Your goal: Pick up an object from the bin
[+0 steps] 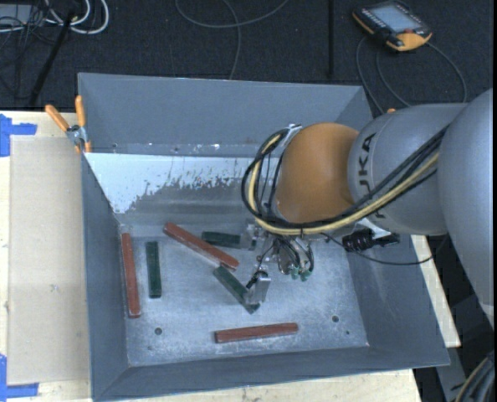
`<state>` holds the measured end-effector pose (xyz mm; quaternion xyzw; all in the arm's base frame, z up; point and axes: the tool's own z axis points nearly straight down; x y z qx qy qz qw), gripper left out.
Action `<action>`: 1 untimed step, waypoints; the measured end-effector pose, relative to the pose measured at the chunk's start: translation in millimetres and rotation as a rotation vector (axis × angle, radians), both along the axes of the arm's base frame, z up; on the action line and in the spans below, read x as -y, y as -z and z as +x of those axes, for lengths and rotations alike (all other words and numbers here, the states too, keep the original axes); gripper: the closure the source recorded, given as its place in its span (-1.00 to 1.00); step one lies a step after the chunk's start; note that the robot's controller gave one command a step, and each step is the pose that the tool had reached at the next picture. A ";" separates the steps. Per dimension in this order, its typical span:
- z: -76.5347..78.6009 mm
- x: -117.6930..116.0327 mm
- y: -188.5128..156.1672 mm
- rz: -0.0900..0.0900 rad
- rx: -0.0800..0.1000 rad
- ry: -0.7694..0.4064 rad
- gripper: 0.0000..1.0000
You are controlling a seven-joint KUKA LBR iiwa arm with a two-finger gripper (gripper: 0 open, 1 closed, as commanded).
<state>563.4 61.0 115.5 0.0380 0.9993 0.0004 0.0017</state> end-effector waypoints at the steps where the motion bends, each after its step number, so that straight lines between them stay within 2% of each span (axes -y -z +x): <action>1: -2.0 -4.3 1.1 -0.001 -0.008 0.044 -1.00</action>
Offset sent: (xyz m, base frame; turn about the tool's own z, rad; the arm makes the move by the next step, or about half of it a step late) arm -0.0146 0.0185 -0.0089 0.0577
